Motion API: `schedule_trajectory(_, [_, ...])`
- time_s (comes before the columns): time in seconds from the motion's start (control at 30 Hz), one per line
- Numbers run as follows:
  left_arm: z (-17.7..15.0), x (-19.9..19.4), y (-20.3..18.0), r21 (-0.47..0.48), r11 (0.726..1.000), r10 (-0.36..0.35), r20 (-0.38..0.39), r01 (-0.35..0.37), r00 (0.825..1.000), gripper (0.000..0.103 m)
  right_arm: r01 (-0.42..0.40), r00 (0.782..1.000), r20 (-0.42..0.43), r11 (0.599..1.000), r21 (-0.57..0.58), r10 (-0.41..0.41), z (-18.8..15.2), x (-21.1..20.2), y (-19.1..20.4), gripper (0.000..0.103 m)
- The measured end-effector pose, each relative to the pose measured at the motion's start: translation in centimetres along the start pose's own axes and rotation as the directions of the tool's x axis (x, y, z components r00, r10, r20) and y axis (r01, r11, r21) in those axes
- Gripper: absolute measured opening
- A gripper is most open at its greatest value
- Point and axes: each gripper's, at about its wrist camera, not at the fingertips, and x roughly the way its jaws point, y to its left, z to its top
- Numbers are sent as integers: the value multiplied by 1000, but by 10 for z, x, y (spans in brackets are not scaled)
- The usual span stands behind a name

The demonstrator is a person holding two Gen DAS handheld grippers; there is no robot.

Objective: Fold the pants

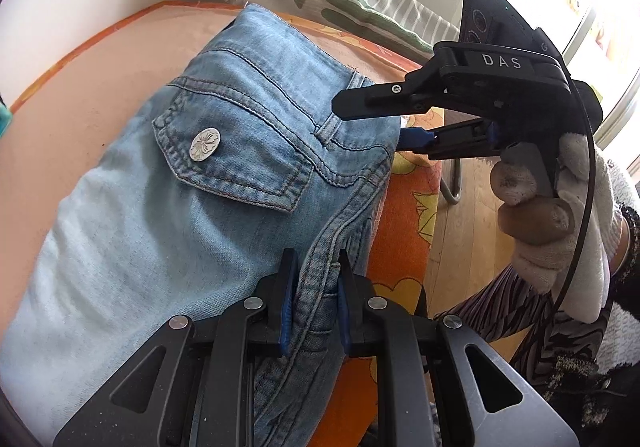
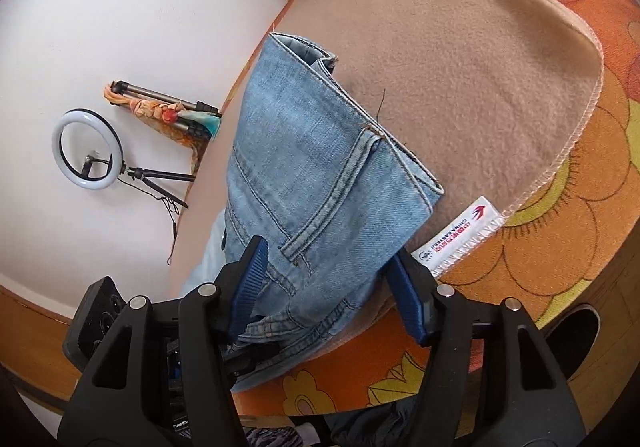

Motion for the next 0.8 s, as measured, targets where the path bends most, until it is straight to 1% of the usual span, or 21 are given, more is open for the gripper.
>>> schedule_trajectory(0.03, [0, 0, 1, -4, 1000, -4, 2, 4, 1000, 16, -9, 1000, 6, 1000, 5, 9, 1, 1, 0, 63])
schedule_trajectory(0.07, [-1, 0, 2, -11, 1000, -9, 4, 9, 1000, 16, -12, 1000, 14, 1000, 8, 12, 1, 2, 1, 58])
schedule_trajectory(0.1, [-2, 1, 2, -19, 1000, -13, 6, 13, 1000, 16, -7, 1000, 18, 1000, 7, 7, 1, 4, 1, 40])
schedule_trajectory(0.13, [-2, 0, 3, -28, 999, -18, 8, 19, 1000, 16, 21, 1000, 5, 1000, 9, -21, 1, 9, 0, 29])
schedule_trajectory(0.17, [-3, -1, 4, -36, 999, -23, 11, 23, 1000, 16, 41, 999, 11, 999, 12, -41, 0, 10, -2, 17])
schedule_trajectory(0.2, [-5, -3, 5, -42, 999, -27, 14, 27, 1000, 16, 40, 999, 17, 999, 22, -41, 0, 10, -4, 13])
schedule_trajectory(0.27, [-6, -7, 5, -47, 998, -37, 17, 37, 999, 18, 42, 999, 31, 999, 13, -42, 0, 4, -1, 10])
schedule_trajectory(0.33, [-7, -18, 6, -65, 996, -63, 6, 63, 998, 25, 70, 996, 60, 996, -51, -67, 0, -2, 13, 9])
schedule_trajectory(0.37, [-8, -27, 7, -84, 994, -68, 11, 69, 998, 26, 89, 993, 81, 992, -93, -81, -1, -6, 23, 9])
schedule_trajectory(0.4, [-9, -38, 10, -105, 991, -81, 26, 83, 996, 26, 100, 991, 102, 986, -130, -87, -1, -9, 32, 8])
schedule_trajectory(0.47, [-15, -67, 19, -140, 984, -104, 84, 115, 991, 26, 124, 985, 147, 972, -200, -95, -2, -18, 50, 8])
schedule_trajectory(0.5, [-19, -83, 25, -157, 981, -97, 115, 114, 989, 31, 131, 981, 168, 965, -227, -93, -2, -22, 59, 8])
schedule_trajectory(0.53, [-23, -100, 31, -174, 979, -84, 148, 110, 985, 33, 133, 979, 183, 960, -246, -88, -2, -26, 68, 7])
schedule_trajectory(0.6, [-33, -131, 46, -203, 975, -45, 202, 87, 978, 34, 135, 975, 210, 951, -279, -76, -3, -36, 88, 7])
schedule_trajectory(0.67, [-47, -154, 61, -230, 973, 32, 229, 22, 973, 34, 135, 968, 244, 939, -317, -57, -8, -52, 107, 7])
schedule_trajectory(0.7, [-55, -162, 70, -246, 969, 65, 228, -8, 972, 34, 150, 962, 267, 931, -333, -60, -12, -58, 112, 6])
schedule_trajectory(0.73, [-64, -168, 78, -271, 962, 91, 223, -28, 971, 34, 172, 955, 288, 927, -332, -74, -17, -64, 110, 6])
schedule_trajectory(0.77, [-74, -172, 86, -297, 954, 102, 221, -32, 970, 34, 191, 952, 289, 932, -307, -99, -23, -66, 100, 6])
schedule_trajectory(0.8, [-83, -175, 94, -321, 947, 105, 214, -32, 971, 34, 204, 954, 272, 938, -281, -126, -26, -64, 86, 6])
